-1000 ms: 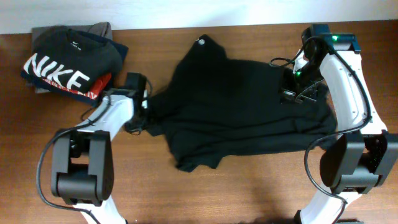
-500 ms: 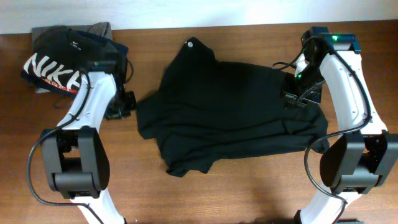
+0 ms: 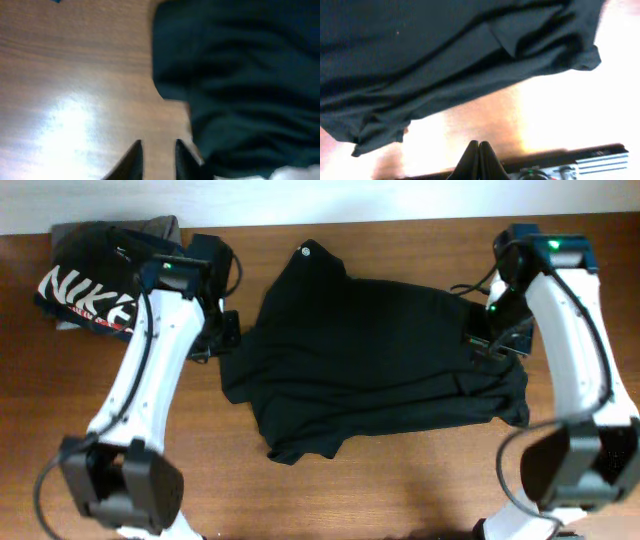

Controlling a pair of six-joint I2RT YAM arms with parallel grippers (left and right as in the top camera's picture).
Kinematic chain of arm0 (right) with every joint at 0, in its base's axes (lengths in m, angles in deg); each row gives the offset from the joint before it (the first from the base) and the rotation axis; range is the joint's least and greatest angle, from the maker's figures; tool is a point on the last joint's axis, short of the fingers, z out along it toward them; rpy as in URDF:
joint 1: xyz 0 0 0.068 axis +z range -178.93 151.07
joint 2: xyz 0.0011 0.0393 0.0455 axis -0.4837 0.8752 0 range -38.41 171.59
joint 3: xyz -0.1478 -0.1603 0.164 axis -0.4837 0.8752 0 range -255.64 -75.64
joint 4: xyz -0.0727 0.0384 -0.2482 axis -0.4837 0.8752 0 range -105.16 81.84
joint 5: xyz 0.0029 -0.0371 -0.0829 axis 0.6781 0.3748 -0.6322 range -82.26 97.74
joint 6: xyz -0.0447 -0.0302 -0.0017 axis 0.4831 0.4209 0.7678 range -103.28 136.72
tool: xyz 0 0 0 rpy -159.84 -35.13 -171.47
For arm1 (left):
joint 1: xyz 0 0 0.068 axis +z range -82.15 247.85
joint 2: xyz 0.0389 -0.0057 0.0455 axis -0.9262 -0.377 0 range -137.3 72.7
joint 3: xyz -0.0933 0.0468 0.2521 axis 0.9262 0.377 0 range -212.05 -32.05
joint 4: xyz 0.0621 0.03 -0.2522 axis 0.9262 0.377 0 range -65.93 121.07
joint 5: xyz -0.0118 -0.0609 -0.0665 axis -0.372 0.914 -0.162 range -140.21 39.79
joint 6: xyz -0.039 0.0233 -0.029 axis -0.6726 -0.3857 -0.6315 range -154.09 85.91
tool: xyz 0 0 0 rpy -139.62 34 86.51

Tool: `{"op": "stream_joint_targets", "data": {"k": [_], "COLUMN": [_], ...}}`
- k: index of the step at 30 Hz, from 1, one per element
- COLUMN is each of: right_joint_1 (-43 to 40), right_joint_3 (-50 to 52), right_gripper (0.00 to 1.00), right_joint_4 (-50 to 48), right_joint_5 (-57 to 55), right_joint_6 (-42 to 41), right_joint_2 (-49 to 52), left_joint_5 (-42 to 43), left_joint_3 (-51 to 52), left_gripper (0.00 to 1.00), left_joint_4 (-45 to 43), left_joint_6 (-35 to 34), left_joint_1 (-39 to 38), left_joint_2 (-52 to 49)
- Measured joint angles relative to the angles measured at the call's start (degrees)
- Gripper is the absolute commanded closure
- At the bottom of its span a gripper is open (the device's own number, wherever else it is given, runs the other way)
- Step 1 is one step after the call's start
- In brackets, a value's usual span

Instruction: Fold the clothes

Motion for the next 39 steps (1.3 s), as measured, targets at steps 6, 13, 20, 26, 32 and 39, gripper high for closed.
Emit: {"op": "stream_joint_targets", "data": {"k": [6,13,20,26,32,39], "right_joint_1": [1.7,2.2,2.2,2.2,2.2,-1.1], "right_joint_3": [6.1,25.8,45.6,49.9,49.9,49.9], "right_gripper": [0.95,0.76,0.75,0.65,0.55,0.44], "right_joint_4": [0.5,-9.3,-23.4,-27.0,-30.3,-32.0], "right_joint_5": [-3.3,-6.1,-3.9,-2.3,-1.7,-1.0], "right_joint_6": [-1.1,-6.6,-10.3,-11.8,-13.1,-14.2], "right_joint_2": [-13.4,-32.4,-35.3,-30.0,-27.5,-27.4], "left_joint_5": [0.2,0.3,2.9,7.1,10.4,13.3], "left_joint_3": [-0.3,-0.4,7.5,18.3,25.0,31.4], "left_gripper": [0.62,0.62,0.55,0.41,0.41,0.41], "left_joint_4": [6.6,10.4,2.7,-3.5,-6.1,-8.9], "left_joint_6": [-0.8,-2.3,-4.1,-7.7,-11.8,-23.3], "left_joint_1": [-3.8,-9.5,-19.4,-23.4,-24.7,-25.4], "left_joint_2": [5.5,7.3,7.6,7.6,7.6,7.6]}}
